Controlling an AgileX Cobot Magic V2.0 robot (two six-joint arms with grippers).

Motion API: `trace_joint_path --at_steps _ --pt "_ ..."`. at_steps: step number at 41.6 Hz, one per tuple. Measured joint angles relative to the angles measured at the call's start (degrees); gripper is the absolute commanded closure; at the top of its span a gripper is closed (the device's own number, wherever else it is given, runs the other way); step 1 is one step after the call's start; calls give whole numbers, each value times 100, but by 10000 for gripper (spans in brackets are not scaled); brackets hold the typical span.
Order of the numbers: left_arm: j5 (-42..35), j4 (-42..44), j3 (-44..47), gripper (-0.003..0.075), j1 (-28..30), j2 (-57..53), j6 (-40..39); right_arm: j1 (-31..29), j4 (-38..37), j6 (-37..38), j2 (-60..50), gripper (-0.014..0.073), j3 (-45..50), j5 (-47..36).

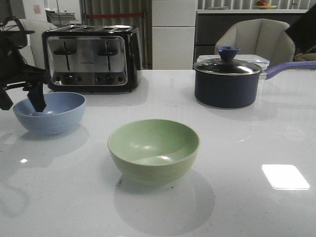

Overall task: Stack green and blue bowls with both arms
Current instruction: 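Lower the left gripper onto the light blue bowl rim and grasp, then lift the blue bowl and lower it into the green bowl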

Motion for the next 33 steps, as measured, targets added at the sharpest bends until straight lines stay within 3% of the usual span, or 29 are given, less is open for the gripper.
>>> trace_joint_path --at_steps 16,33 --pt "-125 6 -14 621 0 103 0 0 0 0 0 129 0 0" --pt "338 19 -24 627 -75 -583 53 0 0 0 0 127 0 0"
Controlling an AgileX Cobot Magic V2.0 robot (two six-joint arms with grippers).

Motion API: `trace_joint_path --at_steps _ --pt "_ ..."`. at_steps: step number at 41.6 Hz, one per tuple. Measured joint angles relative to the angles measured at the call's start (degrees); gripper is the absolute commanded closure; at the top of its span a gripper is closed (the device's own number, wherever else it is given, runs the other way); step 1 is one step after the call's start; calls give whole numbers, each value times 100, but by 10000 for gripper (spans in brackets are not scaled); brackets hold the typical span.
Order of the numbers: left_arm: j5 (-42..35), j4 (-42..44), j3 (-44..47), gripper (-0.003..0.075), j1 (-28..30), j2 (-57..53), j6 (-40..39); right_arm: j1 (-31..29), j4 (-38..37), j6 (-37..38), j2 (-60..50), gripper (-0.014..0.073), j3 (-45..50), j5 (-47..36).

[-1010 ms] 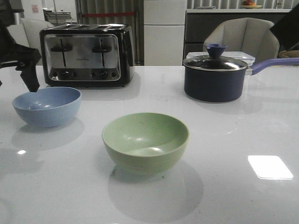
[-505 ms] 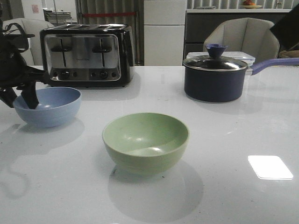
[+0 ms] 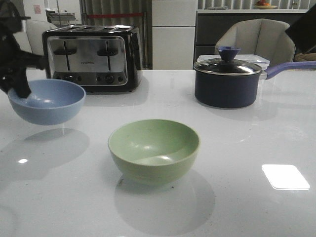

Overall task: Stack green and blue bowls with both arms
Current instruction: 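Lift the blue bowl and lower it into the green bowl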

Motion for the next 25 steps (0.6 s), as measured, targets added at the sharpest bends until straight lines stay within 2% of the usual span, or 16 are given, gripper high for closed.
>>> trace_joint_path --at_steps 12,25 --pt "758 -138 0 627 -736 -1371 58 0 0 -9 0 127 0 0" --pt "1132 -253 0 627 -1963 -1654 67 0 0 -9 0 127 0 0"
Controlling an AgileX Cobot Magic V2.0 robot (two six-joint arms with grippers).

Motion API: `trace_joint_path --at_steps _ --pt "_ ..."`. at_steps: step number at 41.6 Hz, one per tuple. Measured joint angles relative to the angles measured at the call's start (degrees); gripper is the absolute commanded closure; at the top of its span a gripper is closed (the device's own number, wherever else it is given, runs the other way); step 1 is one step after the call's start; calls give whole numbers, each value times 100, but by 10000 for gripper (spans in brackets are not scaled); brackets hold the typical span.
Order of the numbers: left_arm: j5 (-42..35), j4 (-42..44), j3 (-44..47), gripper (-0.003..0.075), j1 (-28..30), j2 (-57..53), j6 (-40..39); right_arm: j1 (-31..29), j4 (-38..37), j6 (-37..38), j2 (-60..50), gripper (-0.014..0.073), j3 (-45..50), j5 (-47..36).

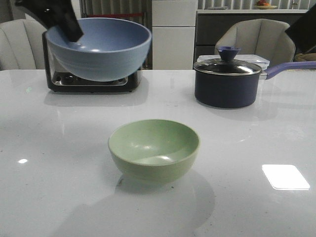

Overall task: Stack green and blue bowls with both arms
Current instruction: 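Lift the blue bowl and lower it into the green bowl, then open the left gripper and raise it away from the bowls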

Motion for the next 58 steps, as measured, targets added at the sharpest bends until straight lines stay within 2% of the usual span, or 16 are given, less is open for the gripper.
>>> trace_joint_path --at_steps 5,13,35,38,48,50,58 --pt "34 -26 0 627 -410 14 13 0 0 0 0 127 0 0" --pt "47 -85 0 627 -746 285 13 0 0 0 0 127 0 0" --pt "-378 -339 0 620 -830 1482 13 0 0 0 0 127 0 0" --pt "-415 -339 0 585 -830 1578 13 0 0 0 0 127 0 0" --pt "-438 -339 0 321 -830 1720 13 0 0 0 0 127 0 0" --pt "-438 -339 0 302 -830 1729 13 0 0 0 0 127 0 0" --pt "-351 -212 0 304 -830 1456 13 0 0 0 0 127 0 0"
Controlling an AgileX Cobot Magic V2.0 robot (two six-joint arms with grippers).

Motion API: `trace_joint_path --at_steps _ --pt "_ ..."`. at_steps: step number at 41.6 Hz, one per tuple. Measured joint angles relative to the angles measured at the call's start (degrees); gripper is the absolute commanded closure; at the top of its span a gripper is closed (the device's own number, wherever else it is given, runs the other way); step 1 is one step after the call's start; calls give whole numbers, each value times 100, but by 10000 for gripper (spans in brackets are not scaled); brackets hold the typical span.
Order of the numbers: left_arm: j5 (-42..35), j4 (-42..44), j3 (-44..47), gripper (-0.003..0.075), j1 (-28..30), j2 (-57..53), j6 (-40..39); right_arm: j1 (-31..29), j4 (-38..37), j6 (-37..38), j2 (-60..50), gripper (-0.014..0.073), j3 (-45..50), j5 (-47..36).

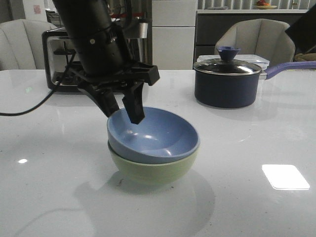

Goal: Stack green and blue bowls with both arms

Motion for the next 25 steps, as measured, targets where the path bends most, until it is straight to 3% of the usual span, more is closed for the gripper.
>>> trace_joint_path --at_steps 13,25 --pt "155 176 200 304 -104 -1884 16 0 0 0 0 127 0 0" --pt "188 455 1223 304 -398 -3720 62 0 -14 0 0 127 0 0"
